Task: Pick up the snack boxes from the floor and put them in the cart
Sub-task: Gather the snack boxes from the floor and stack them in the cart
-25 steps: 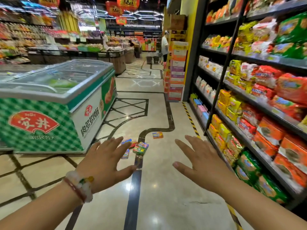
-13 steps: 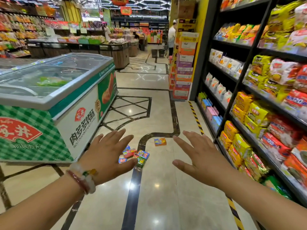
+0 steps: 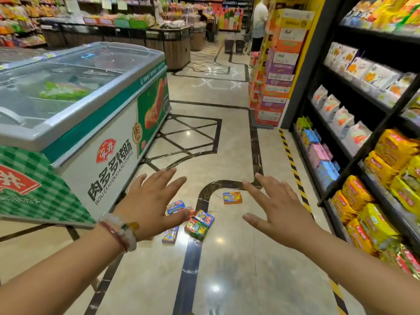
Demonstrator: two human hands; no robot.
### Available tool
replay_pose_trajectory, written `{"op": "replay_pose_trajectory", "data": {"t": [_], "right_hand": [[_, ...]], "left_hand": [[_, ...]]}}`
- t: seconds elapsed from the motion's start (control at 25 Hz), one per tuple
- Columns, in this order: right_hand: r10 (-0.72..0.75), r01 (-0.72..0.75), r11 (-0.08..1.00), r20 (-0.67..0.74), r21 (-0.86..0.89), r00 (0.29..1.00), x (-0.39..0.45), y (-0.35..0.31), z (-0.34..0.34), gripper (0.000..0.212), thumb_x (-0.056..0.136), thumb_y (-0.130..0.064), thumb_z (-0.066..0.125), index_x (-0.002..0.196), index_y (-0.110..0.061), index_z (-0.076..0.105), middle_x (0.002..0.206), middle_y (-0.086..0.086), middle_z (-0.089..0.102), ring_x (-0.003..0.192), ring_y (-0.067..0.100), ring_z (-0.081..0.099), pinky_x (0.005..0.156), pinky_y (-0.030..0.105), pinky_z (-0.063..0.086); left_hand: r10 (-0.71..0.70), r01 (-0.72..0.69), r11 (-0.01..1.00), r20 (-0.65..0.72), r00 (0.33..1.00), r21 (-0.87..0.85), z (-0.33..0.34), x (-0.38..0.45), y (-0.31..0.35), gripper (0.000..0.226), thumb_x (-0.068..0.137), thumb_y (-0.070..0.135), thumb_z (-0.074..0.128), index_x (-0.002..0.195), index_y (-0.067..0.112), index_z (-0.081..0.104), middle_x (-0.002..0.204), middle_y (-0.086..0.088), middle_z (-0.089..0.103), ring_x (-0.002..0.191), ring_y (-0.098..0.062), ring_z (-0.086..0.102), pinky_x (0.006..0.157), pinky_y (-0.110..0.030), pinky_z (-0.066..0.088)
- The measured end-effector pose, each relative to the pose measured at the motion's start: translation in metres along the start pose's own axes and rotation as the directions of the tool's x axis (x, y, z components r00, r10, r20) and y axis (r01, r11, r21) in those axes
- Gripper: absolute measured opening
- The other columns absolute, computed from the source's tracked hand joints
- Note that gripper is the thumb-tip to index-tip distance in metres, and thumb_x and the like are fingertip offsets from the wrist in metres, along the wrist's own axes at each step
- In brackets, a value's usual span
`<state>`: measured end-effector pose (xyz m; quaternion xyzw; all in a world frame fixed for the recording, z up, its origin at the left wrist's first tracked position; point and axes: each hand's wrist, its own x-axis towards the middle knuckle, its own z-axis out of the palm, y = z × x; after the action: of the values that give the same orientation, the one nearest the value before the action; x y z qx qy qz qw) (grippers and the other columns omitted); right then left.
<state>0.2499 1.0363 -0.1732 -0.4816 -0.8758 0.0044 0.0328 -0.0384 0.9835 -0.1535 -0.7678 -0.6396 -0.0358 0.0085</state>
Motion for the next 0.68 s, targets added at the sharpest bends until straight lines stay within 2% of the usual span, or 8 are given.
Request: {"op": "replay_pose_trajectory", "data": {"t": [0.12, 0.2, 0.24, 0.36, 0.44, 0.52, 0.6, 0.68], "right_hand": [[0.017, -0.017, 1.0, 0.011, 0.025, 1.0, 0.075, 0.015, 0.021, 0.093, 0.066, -0.084, -0.019, 0.147, -0.041, -0.003, 0.16, 0.001, 0.005, 0.147, 0.022, 0.004, 0.111, 0.034, -0.013], [0.02, -0.02, 1.0, -0.027, 0.013, 0.999, 0.121, 0.024, 0.031, 0.087, 0.076, -0.082, -0.007, 0.149, -0.037, 0.009, 0.159, 0.005, 0.016, 0.146, 0.026, 0.015, 0.112, 0.037, -0.006], [0.021, -0.021, 1.0, -0.044, 0.015, 0.999, 0.143, 0.03, 0.036, 0.083, 0.078, -0.08, -0.002, 0.149, -0.038, 0.008, 0.159, 0.005, 0.016, 0.146, 0.026, 0.015, 0.112, 0.037, -0.005], [0.023, -0.022, 0.999, -0.026, 0.05, 0.999, 0.199, 0.049, 0.058, 0.074, 0.072, -0.075, -0.003, 0.138, -0.045, -0.02, 0.161, -0.002, -0.002, 0.147, 0.019, -0.004, 0.11, 0.031, -0.015], [0.03, -0.03, 0.998, -0.004, 0.053, 1.0, 0.233, 0.063, 0.073, 0.072, 0.073, -0.073, -0.001, 0.136, -0.045, -0.022, 0.161, -0.002, -0.002, 0.147, 0.019, -0.004, 0.11, 0.031, -0.014], [0.029, -0.029, 0.999, 0.021, 0.015, 0.999, 0.27, 0.077, 0.092, 0.077, 0.08, -0.07, 0.014, 0.148, -0.039, 0.0, 0.157, 0.007, 0.02, 0.144, 0.027, 0.02, 0.114, 0.041, 0.005], [-0.019, 0.019, 0.999, 0.011, 0.032, 1.0, 0.307, 0.098, 0.117, 0.07, 0.085, -0.063, 0.031, 0.145, -0.027, 0.033, 0.142, 0.015, 0.046, 0.128, 0.035, 0.047, 0.105, 0.051, 0.033], [-0.043, 0.039, 0.997, 0.061, 0.068, 0.997, 0.349, 0.119, 0.146, 0.065, 0.085, -0.06, 0.037, 0.139, -0.025, 0.038, 0.137, 0.016, 0.05, 0.124, 0.035, 0.05, 0.103, 0.052, 0.036]], "left_hand": [[0.023, -0.023, 0.999, -0.032, 0.999, -0.025, 0.017, 0.072, -0.042, 0.1, 0.063, 0.08, 0.004, 0.15, 0.033, 0.015, 0.16, 0.0, 0.007, 0.146, -0.02, 0.008, 0.115, -0.042, 0.006], [0.033, -0.033, 0.999, -0.042, 0.999, -0.008, 0.029, 0.114, -0.067, 0.094, 0.069, 0.076, 0.011, 0.15, 0.029, 0.023, 0.159, -0.004, 0.013, 0.145, -0.025, 0.016, 0.114, -0.046, 0.011], [0.033, -0.033, 0.999, -0.024, 0.999, 0.009, 0.036, 0.135, -0.079, 0.093, 0.07, 0.076, 0.013, 0.149, 0.028, 0.025, 0.158, -0.005, 0.015, 0.145, -0.026, 0.018, 0.114, -0.047, 0.013], [0.037, -0.038, 0.998, 0.013, 0.999, 0.058, 0.058, 0.19, -0.105, 0.086, 0.074, 0.071, 0.023, 0.143, 0.022, 0.041, 0.152, -0.011, 0.033, 0.137, -0.032, 0.036, 0.107, -0.053, 0.028], [0.052, -0.053, 0.992, 0.012, 0.999, 0.117, 0.076, 0.22, -0.116, 0.077, 0.076, 0.066, 0.034, 0.131, 0.017, 0.056, 0.138, -0.016, 0.051, 0.121, -0.036, 0.054, 0.093, -0.056, 0.042], [0.013, -0.018, 0.995, 0.053, 0.999, 0.099, 0.097, 0.252, -0.128, 0.073, 0.074, 0.064, 0.038, 0.126, 0.016, 0.059, 0.13, -0.017, 0.058, 0.112, -0.036, 0.06, 0.087, -0.057, 0.046], [-0.015, 0.012, 0.998, 0.04, 0.999, 0.064, 0.119, 0.282, -0.138, 0.072, 0.074, 0.063, 0.039, 0.125, 0.017, 0.059, 0.128, -0.017, 0.059, 0.111, -0.036, 0.061, 0.086, -0.057, 0.046], [-0.048, 0.048, 0.999, 0.019, 0.999, 0.026, 0.15, 0.316, -0.148, 0.071, 0.074, 0.063, 0.039, 0.126, 0.018, 0.055, 0.129, -0.016, 0.058, 0.112, -0.036, 0.06, 0.087, -0.057, 0.046]]}}
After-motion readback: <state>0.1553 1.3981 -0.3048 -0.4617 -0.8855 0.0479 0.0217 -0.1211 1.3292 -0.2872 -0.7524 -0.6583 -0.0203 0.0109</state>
